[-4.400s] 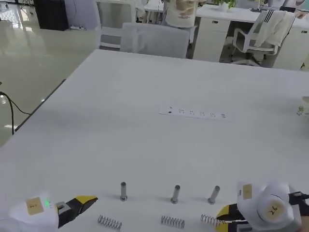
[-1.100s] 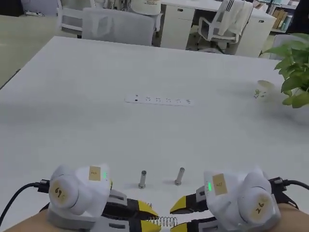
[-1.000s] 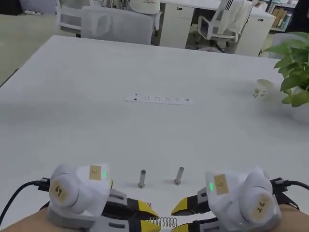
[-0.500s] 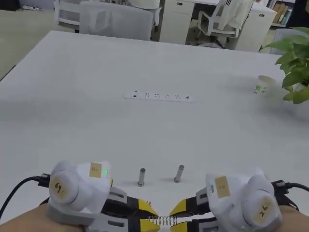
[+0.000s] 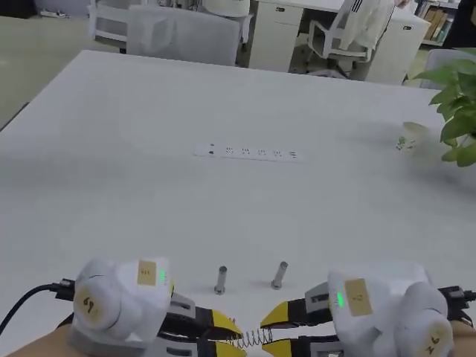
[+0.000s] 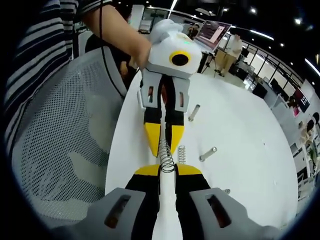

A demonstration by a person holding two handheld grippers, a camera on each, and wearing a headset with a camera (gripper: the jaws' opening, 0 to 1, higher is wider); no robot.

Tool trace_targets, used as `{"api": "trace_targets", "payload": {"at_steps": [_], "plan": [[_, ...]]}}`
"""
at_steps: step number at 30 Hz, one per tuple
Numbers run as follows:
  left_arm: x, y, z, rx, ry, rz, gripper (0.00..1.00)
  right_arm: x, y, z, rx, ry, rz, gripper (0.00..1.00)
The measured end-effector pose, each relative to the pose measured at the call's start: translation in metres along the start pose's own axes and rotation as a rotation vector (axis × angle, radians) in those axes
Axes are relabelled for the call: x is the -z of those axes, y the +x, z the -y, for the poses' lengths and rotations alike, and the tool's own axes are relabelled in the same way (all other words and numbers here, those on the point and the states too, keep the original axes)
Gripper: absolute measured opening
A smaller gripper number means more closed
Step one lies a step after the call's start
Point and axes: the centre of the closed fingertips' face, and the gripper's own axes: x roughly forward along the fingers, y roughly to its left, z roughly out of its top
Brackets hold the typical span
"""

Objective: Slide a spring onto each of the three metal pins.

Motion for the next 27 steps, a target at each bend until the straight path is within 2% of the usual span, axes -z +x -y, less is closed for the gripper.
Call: {"api": "trace_targets", "payload": {"at_steps": [5,8,13,20,27], "plan": [[0.002,0.0,0.001,-0.009,-0.002,0.001,0.02,-0.008,-0.002,-0.002,-0.018,0.0,0.024,0.08],[0.003,-0.001,0.001,-0.018,0.003,-0.001,0.02,-0.016,-0.002,-0.002,-0.026,0.039,0.064,0.08],[0.003,-0.001,-0.001,-0.039,0.003,0.003,0.02,-0.025,-0.001,0.0,-0.023,0.065,0.102,0.08],[0.003,0.001,0.002,-0.044,0.005,0.004,0.02,-0.041,0.003,-0.002,-0.013,0.052,0.137,0.08],[0.002,0.002,0.003,-0.057,0.001,0.013,0.02,-0.048,0.007,-0.002,-0.003,0.041,0.148,0.08]]}}
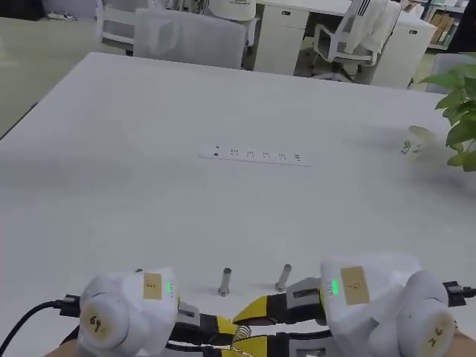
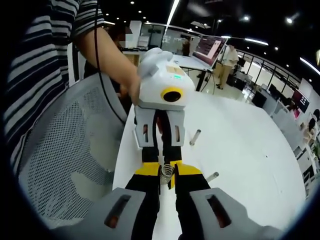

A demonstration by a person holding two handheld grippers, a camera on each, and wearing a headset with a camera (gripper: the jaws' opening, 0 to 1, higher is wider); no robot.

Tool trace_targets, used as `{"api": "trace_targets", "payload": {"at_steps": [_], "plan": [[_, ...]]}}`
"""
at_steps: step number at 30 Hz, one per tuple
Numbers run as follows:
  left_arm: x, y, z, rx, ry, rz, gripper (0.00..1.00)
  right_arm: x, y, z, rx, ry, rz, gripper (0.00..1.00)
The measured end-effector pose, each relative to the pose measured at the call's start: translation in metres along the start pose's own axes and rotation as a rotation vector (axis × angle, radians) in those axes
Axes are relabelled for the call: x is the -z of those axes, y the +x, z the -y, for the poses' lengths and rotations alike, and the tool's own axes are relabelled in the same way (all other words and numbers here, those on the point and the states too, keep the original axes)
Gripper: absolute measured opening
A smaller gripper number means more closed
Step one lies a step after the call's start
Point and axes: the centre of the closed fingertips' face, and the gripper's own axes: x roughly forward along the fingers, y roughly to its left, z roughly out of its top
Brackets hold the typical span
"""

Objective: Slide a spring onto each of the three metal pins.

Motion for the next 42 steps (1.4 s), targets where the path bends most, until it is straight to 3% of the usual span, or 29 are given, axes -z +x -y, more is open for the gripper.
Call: {"api": "trace_targets", "payload": {"at_steps": [16,33,42], "plan": [[0.001,-0.008,-0.007,-0.061,-0.051,0.028,0.04,-0.006,0.003,0.004,0.023,-0.026,0.002,0.07],[0.003,-0.019,-0.015,-0.137,-0.075,0.037,0.22,-0.002,0.003,0.008,0.033,-0.062,-0.036,0.07],[0.008,-0.04,-0.025,-0.169,-0.114,0.039,0.34,-0.001,0.001,0.015,0.059,-0.049,-0.033,0.07]]}}
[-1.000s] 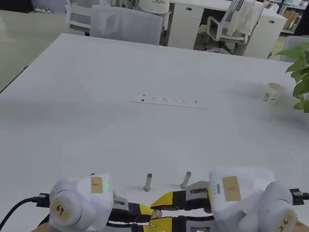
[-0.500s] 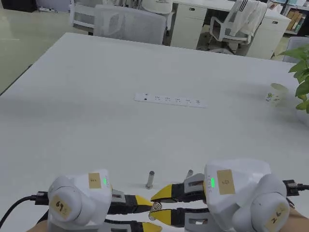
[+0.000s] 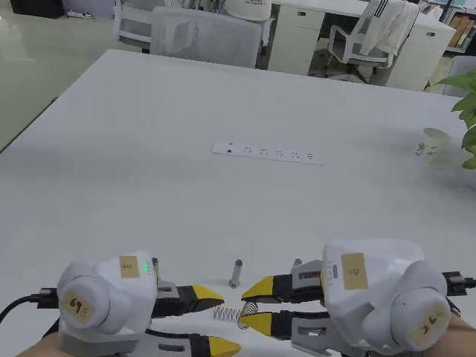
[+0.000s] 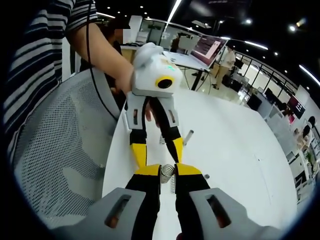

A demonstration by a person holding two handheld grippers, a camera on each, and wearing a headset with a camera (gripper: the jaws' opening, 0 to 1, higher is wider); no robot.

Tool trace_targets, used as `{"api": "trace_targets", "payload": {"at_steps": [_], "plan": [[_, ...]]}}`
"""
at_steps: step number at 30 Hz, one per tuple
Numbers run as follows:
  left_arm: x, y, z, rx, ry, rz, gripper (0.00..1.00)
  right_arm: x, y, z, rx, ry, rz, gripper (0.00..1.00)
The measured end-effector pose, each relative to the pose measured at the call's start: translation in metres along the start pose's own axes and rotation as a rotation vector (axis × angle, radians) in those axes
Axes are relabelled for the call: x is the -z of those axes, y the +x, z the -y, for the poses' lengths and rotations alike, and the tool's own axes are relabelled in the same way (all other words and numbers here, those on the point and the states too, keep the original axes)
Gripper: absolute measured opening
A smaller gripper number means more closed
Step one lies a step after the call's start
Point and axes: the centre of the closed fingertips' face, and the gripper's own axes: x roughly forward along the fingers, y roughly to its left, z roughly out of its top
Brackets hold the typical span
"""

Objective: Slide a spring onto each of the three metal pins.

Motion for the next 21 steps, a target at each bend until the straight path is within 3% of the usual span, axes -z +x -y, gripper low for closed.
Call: {"api": "trace_targets", "payload": {"at_steps": [10,21], "plan": [[0.008,-0.03,-0.018,-0.041,-0.023,-0.016,0.44,0.003,-0.003,0.007,0.029,0.019,0.001,0.07],[0.02,-0.05,-0.024,-0.068,-0.034,-0.041,0.59,0.01,-0.007,0.016,0.064,0.047,-0.005,0.07]]}}
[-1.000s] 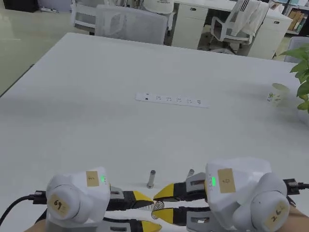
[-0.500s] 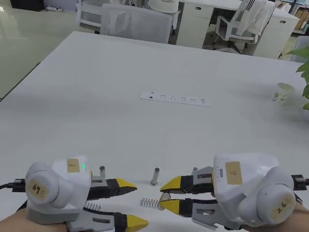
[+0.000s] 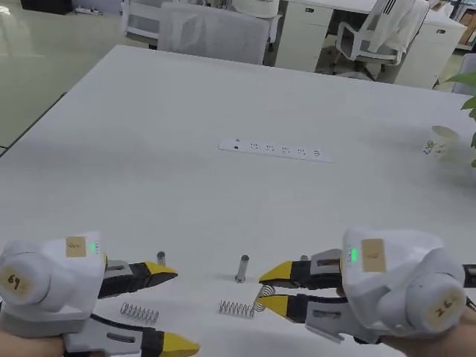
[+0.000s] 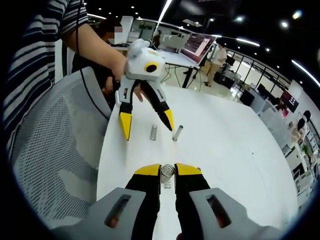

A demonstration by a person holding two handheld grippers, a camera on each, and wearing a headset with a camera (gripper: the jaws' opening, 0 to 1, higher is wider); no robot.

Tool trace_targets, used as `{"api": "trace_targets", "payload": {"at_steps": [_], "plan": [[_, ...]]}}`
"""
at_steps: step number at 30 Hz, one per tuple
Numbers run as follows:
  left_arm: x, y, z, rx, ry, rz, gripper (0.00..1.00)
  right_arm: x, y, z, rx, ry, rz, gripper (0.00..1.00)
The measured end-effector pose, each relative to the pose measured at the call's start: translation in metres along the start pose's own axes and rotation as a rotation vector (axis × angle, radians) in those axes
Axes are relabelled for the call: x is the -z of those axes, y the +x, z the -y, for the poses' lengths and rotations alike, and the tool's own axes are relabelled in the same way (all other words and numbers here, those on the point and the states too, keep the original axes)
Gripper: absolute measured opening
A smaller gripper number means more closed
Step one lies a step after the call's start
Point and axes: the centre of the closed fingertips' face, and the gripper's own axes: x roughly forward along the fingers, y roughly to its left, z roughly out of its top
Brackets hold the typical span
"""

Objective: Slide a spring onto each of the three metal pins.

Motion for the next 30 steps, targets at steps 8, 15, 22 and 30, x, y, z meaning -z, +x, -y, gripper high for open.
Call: {"api": "trace_targets", "payload": {"at_steps": [8,15,22,30], "plan": [[0.009,-0.018,-0.007,-0.044,-0.044,-0.002,0.71,0.005,-0.004,0.007,0.027,0.023,-0.005,0.07],[0.01,-0.029,-0.018,-0.102,-0.067,0.022,0.87,0.011,-0.005,0.01,0.034,0.037,-0.016,0.07],[0.009,-0.033,-0.025,-0.143,-0.077,0.052,0.98,0.02,-0.008,0.013,0.04,0.051,-0.037,0.07],[0.009,-0.038,-0.029,-0.158,-0.081,0.059,0.98,0.034,-0.013,0.029,0.057,0.073,-0.074,0.07]]}}
